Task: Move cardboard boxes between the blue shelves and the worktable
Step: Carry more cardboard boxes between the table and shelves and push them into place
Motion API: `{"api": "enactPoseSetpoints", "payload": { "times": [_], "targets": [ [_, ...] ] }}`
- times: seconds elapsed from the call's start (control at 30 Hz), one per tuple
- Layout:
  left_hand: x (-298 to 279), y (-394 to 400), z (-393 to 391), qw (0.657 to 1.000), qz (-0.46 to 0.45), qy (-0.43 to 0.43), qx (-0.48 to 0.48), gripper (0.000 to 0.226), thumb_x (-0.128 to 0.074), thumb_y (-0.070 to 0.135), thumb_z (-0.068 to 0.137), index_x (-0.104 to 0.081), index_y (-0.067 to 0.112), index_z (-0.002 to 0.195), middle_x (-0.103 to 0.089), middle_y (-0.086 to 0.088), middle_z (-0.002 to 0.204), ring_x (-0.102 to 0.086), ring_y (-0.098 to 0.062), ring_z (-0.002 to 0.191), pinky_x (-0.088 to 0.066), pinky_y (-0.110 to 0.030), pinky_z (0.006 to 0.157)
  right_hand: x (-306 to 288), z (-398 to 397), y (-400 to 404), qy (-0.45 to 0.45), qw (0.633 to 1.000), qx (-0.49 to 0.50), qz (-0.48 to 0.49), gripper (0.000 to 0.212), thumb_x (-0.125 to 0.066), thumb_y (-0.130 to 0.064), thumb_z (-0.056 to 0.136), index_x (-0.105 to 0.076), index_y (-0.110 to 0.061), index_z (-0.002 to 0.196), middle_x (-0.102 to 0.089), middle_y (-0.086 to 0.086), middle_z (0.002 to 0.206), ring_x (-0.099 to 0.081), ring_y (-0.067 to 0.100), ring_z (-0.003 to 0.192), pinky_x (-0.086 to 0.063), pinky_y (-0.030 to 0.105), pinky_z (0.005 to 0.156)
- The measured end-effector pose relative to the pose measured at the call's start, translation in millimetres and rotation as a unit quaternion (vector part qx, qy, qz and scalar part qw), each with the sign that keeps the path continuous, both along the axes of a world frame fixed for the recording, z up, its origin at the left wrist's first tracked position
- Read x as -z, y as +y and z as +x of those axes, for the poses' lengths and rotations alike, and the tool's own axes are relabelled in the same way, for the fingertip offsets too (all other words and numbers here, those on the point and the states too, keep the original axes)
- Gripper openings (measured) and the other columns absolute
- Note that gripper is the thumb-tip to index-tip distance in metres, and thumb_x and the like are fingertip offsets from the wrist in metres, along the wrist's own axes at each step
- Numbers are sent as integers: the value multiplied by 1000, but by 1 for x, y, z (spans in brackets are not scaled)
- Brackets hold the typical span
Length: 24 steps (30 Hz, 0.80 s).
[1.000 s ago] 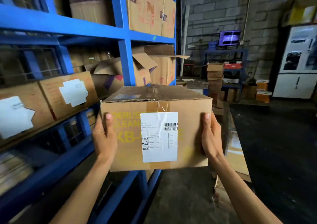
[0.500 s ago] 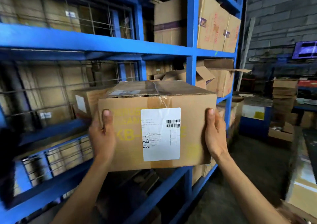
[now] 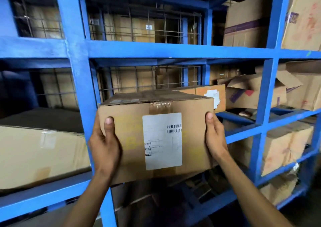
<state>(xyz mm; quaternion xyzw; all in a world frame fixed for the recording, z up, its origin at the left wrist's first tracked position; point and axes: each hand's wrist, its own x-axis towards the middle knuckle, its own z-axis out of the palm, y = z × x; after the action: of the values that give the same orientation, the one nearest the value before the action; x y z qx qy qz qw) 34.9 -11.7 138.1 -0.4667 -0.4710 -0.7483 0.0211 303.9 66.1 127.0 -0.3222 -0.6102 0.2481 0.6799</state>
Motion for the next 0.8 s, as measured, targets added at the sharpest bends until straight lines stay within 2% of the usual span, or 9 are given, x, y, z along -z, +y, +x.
{"api": "enactPoseSetpoints", "payload": {
  "times": [0.07, 0.2, 0.27, 0.37, 0.53, 0.63, 0.7, 0.77, 0.8],
  "targets": [
    [0, -3, -8, 1000, -5, 1, -14, 54, -36, 54, 98, -49, 23, 139, -66, 3, 122, -59, -15, 114, -46, -36, 98, 0, -10, 6, -6, 1000, -18, -5, 58, -35, -48, 98, -54, -10, 138, -64, 5, 132, -57, 13, 124, -43, 28, 109],
    [0, 3, -14, 999, -7, 4, -31, 55, -36, 54, 97, -47, 25, 142, -65, 8, 117, -57, -5, 107, -43, -27, 90, 0, -21, 22, -8, 999, -26, -27, 64, -35, -58, 99, -52, -11, 140, -61, 8, 134, -55, 19, 127, -39, 43, 114],
    [1, 10, -13, 999, -9, 0, -35, 55, -36, 56, 96, -46, 27, 143, -64, 11, 116, -55, -3, 105, -41, -25, 89, -1, -24, 34, -5, 999, -27, -37, 59, -36, -58, 99, -55, -17, 137, -61, 3, 134, -53, 10, 128, -39, 33, 114],
    [4, 26, -12, 999, -14, -5, -52, 54, -36, 54, 97, -45, 29, 144, -63, 12, 111, -53, 1, 98, -39, -22, 84, -3, -27, 56, 3, 998, -46, -41, 24, -34, -27, 108, -58, -34, 109, -62, -16, 108, -55, -23, 97, -38, -2, 84],
    [8, 57, -15, 995, -27, 0, -92, 55, -36, 53, 97, -43, 27, 145, -66, 5, 119, -58, -8, 107, -40, -21, 85, -2, -39, 96, 23, 994, -84, -70, 18, -33, -19, 107, -51, -21, 104, -52, -23, 92, -52, -31, 76, -35, -7, 69],
    [8, 81, -16, 992, -38, -3, -120, 57, -34, 55, 96, -42, 27, 145, -65, 0, 124, -57, -15, 110, -39, -23, 87, 0, -44, 134, 16, 994, -98, -53, 24, -34, -27, 107, -57, -22, 106, -60, -17, 98, -58, -21, 89, -39, -3, 73],
    [9, 97, -15, 989, -43, 1, -144, 54, -34, 52, 98, -42, 28, 145, -65, 0, 125, -56, -11, 107, -37, -23, 85, 3, -48, 159, -4, 993, -108, -43, 37, -33, -32, 106, -62, -9, 107, -65, 2, 98, -63, -1, 85, -41, 0, 70],
    [12, 112, -14, 986, -48, 2, -159, 51, -34, 50, 99, -43, 27, 144, -65, 1, 122, -55, -8, 102, -35, -21, 82, 6, -56, 181, -7, 994, -105, -24, 59, -36, -50, 103, -59, 5, 101, -61, 19, 89, -58, 19, 79, -41, 6, 65],
    [13, 120, -14, 985, -49, -4, -165, 51, -33, 51, 99, -43, 27, 143, -66, 0, 121, -56, -12, 104, -36, -22, 82, 5, -60, 191, -10, 994, -103, -17, 67, -37, -63, 98, -59, 0, 97, -60, 13, 86, -56, 17, 76, -41, 9, 65]
  ]
}}
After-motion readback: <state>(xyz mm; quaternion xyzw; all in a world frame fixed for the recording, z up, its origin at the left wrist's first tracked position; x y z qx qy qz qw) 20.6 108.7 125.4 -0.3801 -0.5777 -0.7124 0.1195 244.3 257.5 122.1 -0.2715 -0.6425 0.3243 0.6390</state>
